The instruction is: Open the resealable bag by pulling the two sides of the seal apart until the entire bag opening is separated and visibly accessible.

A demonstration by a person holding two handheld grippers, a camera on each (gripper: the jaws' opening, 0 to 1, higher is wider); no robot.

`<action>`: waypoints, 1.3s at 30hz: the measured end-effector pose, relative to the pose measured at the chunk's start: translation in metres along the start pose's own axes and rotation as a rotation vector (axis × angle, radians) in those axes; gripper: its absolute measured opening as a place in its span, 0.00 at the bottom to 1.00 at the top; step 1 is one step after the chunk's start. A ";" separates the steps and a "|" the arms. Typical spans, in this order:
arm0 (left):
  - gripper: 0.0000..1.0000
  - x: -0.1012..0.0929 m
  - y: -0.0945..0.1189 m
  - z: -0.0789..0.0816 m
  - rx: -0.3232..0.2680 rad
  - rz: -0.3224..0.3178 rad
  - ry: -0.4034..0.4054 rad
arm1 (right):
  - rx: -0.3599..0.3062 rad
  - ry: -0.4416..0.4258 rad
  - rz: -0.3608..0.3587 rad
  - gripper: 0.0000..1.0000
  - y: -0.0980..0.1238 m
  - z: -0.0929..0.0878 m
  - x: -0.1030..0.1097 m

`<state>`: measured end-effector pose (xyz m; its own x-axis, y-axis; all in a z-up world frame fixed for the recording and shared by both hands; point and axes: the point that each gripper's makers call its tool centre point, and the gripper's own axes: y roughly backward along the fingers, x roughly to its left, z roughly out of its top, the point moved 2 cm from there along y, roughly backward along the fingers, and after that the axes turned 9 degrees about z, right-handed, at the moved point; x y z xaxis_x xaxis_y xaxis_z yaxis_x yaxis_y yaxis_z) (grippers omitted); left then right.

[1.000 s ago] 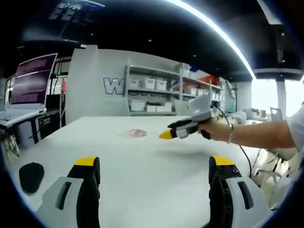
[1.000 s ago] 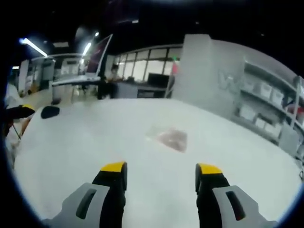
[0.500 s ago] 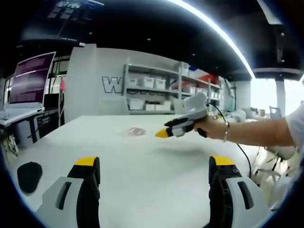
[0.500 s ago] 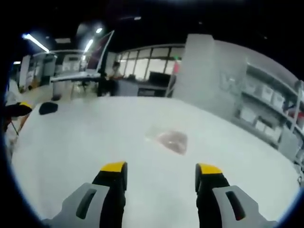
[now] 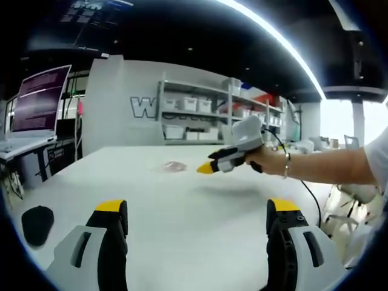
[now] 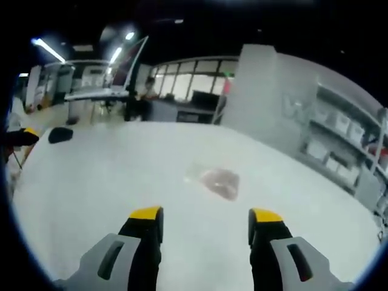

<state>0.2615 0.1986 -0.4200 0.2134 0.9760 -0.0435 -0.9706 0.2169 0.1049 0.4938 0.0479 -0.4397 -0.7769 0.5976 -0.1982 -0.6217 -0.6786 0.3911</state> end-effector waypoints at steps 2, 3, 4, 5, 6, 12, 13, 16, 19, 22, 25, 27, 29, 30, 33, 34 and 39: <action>0.93 0.001 0.000 0.000 -0.001 0.003 0.000 | 0.001 0.003 0.001 0.56 -0.001 0.000 0.000; 0.93 0.001 0.000 0.000 -0.002 0.004 0.000 | 0.002 0.007 0.002 0.56 -0.001 0.000 -0.001; 0.93 0.001 0.000 0.000 -0.002 0.005 0.000 | 0.004 0.009 0.002 0.56 -0.002 0.000 -0.001; 0.93 0.001 0.000 0.001 -0.003 0.005 0.000 | 0.007 0.012 0.001 0.55 -0.003 0.000 -0.001; 0.93 0.001 0.000 0.001 -0.003 0.005 0.000 | 0.009 0.015 0.001 0.55 -0.003 -0.001 -0.001; 0.93 0.000 0.000 -0.001 0.005 0.001 -0.002 | 0.011 0.016 0.007 0.54 -0.007 -0.002 0.002; 0.93 0.001 -0.001 -0.001 0.006 0.001 -0.003 | 0.012 0.018 0.009 0.54 -0.007 -0.002 0.002; 0.93 0.001 -0.001 0.000 0.007 0.000 -0.004 | 0.016 0.027 0.014 0.54 -0.009 -0.002 0.003; 0.93 0.001 -0.002 0.000 0.007 -0.004 -0.002 | 0.014 0.030 0.017 0.54 -0.011 0.000 0.004; 0.93 0.001 -0.003 0.001 0.009 -0.005 -0.005 | 0.017 0.034 0.019 0.53 -0.013 0.001 0.004; 0.93 0.001 -0.005 0.001 0.009 -0.007 -0.006 | 0.021 0.041 0.019 0.53 -0.015 0.002 0.000; 0.93 0.001 -0.005 0.002 0.008 -0.011 -0.006 | 0.022 0.047 0.019 0.53 -0.016 0.003 -0.001; 0.93 0.002 -0.006 0.002 0.008 -0.012 -0.007 | 0.021 0.051 0.021 0.52 -0.018 0.003 0.000; 0.93 0.002 -0.007 0.002 0.009 -0.012 -0.008 | 0.022 0.052 0.022 0.51 -0.019 0.003 0.000; 0.93 0.003 -0.008 0.002 0.009 -0.013 -0.007 | 0.028 0.057 0.026 0.51 -0.023 0.002 0.000; 0.93 0.003 -0.008 0.002 0.008 -0.013 -0.007 | 0.028 0.058 0.026 0.51 -0.023 0.002 0.000; 0.93 0.005 -0.008 0.002 0.006 -0.011 -0.006 | 0.025 0.059 0.029 0.51 -0.027 0.004 0.001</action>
<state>0.2708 0.2018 -0.4187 0.2249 0.9736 -0.0386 -0.9674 0.2279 0.1105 0.5099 0.0682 -0.4468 -0.7997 0.5509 -0.2388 -0.5965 -0.6840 0.4199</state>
